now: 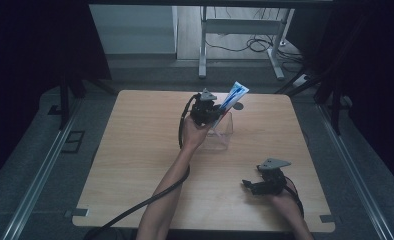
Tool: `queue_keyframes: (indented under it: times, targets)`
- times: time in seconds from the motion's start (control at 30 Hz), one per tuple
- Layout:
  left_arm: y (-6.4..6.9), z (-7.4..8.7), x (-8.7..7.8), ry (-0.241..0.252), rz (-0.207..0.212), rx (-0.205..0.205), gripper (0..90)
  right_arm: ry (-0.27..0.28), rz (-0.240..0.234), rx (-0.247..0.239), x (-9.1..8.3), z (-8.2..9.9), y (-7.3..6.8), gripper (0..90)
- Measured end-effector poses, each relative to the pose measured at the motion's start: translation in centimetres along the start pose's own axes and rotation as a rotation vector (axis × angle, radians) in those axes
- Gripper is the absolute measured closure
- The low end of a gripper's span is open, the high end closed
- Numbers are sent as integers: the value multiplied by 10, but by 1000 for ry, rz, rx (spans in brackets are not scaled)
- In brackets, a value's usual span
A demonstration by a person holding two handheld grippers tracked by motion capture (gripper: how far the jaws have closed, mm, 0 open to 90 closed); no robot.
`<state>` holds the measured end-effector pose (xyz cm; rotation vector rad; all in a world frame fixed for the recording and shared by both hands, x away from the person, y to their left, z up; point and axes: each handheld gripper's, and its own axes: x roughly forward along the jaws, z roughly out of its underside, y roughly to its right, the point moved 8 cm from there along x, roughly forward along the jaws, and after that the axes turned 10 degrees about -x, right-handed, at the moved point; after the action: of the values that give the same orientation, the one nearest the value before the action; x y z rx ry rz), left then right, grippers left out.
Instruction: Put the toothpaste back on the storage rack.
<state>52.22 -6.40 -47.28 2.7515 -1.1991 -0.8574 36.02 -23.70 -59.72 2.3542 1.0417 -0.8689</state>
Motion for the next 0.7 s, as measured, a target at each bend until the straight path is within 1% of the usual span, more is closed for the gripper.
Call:
queue_keyframes:
  times: [0.33,0.7]
  targets:
    - [-2,10,4,-14,-6,-13,773,0,1,-1,0,0,0,147]
    - [-1,13,4,-16,-4,-9,770,-1,1,0,0,0,0,146]
